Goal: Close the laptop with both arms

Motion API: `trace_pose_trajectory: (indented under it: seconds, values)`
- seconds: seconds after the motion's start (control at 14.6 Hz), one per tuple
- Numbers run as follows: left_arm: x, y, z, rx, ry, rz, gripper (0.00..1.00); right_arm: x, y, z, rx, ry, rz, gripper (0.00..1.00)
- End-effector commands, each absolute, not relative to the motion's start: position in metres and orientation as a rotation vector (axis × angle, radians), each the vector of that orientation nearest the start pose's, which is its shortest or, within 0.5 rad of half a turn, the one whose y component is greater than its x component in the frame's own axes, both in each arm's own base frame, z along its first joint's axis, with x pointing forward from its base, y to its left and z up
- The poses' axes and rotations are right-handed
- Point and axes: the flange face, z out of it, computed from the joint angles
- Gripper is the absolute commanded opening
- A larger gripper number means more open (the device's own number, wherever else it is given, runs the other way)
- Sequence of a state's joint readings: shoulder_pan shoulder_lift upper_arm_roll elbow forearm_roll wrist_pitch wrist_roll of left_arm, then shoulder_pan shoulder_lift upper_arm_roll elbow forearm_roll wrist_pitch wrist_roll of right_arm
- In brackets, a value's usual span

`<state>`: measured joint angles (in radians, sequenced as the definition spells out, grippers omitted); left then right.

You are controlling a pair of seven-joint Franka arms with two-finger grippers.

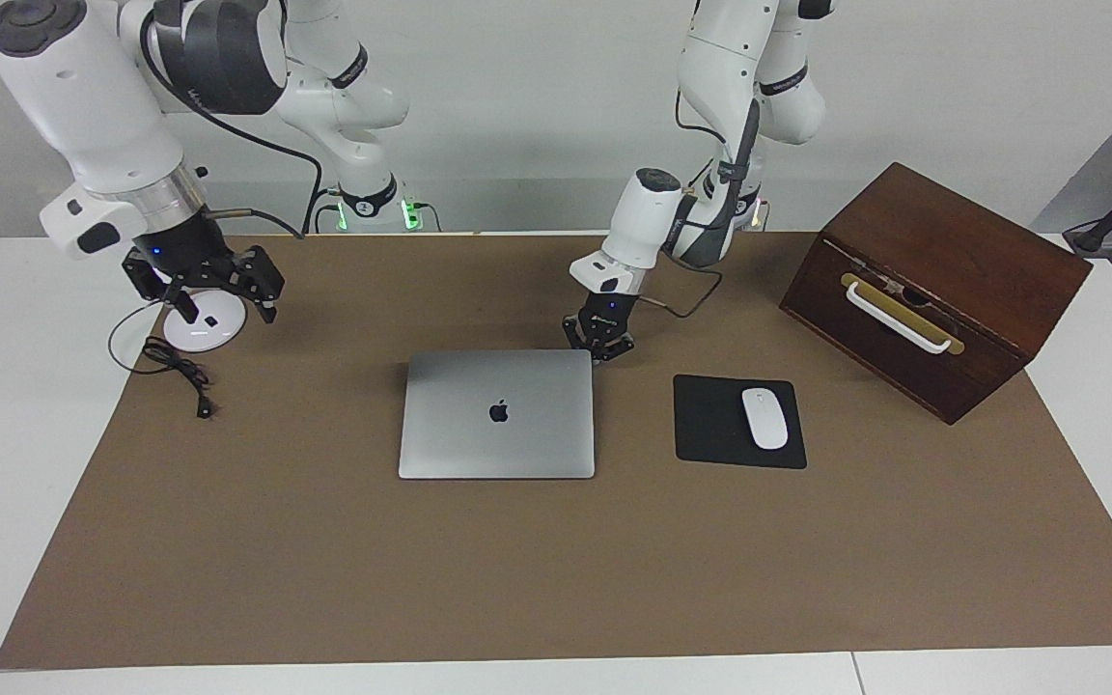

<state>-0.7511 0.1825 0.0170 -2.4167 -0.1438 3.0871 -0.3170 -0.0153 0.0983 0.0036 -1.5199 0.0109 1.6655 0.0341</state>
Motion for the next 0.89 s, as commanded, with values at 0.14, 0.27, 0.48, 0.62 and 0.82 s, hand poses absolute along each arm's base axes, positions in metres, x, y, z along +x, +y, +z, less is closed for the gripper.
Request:
trace_pose_trajectory:
  seconds: [0.14,0.27,0.48,0.62,0.82]
  values:
    - [0.402,-0.342,0.307,-3.337,0.39,-0.549,0.0,0.575,-0.011,0.596,-3.116,0.087,-0.06,1.0]
    - [0.401,-0.341,0.314,-3.346,0.376,-0.539,0.0,0.569,-0.011,0.593,-3.117,0.088,-0.064,1.0]
    - [0.399,-0.341,0.325,-3.349,0.379,-0.52,0.0,0.567,-0.011,0.594,-3.117,0.085,-0.072,1.0]
    - [0.4,-0.341,0.329,-3.352,0.368,-0.491,0.0,0.567,-0.011,0.594,-3.117,0.076,-0.072,1.0]
    - [0.399,-0.34,0.34,-3.35,0.356,-0.394,0.0,0.567,-0.011,0.593,-3.119,0.073,-0.069,1.0]
